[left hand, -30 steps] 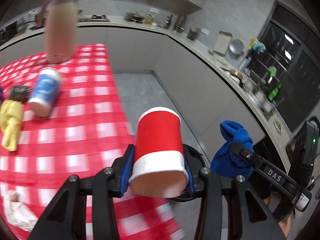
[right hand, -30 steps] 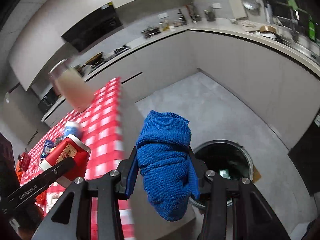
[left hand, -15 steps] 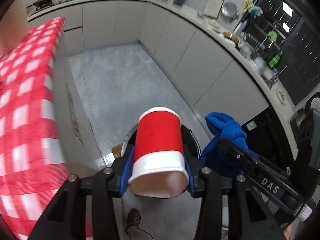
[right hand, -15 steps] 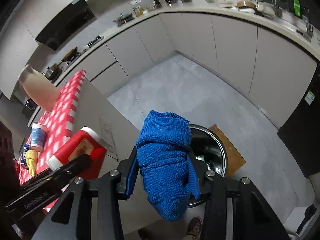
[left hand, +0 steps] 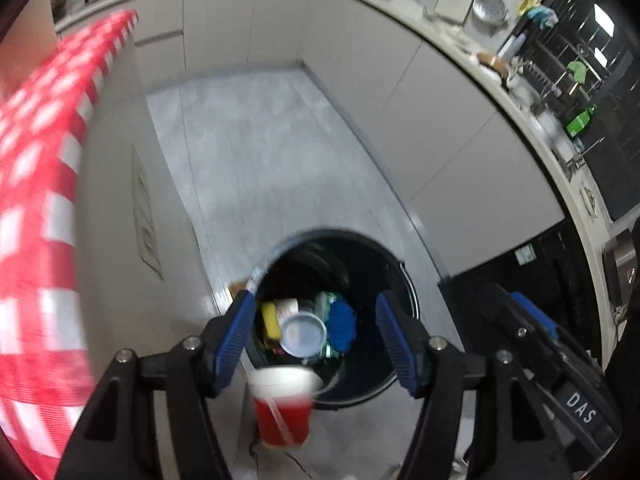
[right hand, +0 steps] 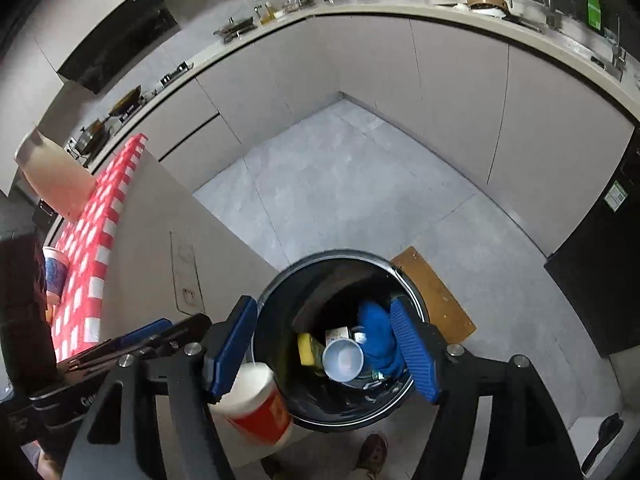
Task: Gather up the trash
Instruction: 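Carry the red cup and blue cloth over the black bin and open both grippers, then move both open grippers back over the table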
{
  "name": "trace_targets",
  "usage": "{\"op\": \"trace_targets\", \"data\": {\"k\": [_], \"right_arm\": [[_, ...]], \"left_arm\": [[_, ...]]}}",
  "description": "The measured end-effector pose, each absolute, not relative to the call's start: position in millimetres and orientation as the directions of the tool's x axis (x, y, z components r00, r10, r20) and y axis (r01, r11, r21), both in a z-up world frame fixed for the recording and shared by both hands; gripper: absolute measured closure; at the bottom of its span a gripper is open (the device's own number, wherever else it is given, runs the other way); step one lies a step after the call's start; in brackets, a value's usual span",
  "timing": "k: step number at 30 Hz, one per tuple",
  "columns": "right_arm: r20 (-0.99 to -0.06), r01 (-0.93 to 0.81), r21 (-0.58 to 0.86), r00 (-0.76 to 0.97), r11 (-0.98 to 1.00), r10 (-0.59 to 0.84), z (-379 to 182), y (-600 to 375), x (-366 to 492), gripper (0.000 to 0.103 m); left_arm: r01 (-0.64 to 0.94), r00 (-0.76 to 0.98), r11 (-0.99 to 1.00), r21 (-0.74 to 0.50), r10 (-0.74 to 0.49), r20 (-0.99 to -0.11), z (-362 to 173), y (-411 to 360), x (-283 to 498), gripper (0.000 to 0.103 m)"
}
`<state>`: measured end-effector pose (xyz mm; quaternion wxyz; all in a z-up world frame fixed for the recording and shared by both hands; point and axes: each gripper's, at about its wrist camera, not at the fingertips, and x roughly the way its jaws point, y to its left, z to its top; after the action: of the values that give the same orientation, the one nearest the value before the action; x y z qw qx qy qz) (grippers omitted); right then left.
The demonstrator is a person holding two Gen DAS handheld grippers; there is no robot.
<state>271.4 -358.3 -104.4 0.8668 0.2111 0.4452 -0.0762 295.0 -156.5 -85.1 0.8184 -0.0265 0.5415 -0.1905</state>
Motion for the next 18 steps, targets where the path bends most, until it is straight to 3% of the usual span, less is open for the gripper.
{"op": "trace_targets", "data": {"k": [9, 18], "right_arm": [[-0.766, 0.283, 0.309, 0.64, 0.908, 0.061, -89, -336, 260, 0.032], [-0.755, 0.242, 0.311, 0.65, 0.919, 0.084, -84, -320, 258, 0.032]], "left_arm": [[0.293, 0.477, 0.924, -0.245, -0.364, -0.8, -50, -127, 285, 0.038], [0.266, 0.498, 0.93, -0.255, -0.359, -0.79, -36, -111, 283, 0.038]]}}
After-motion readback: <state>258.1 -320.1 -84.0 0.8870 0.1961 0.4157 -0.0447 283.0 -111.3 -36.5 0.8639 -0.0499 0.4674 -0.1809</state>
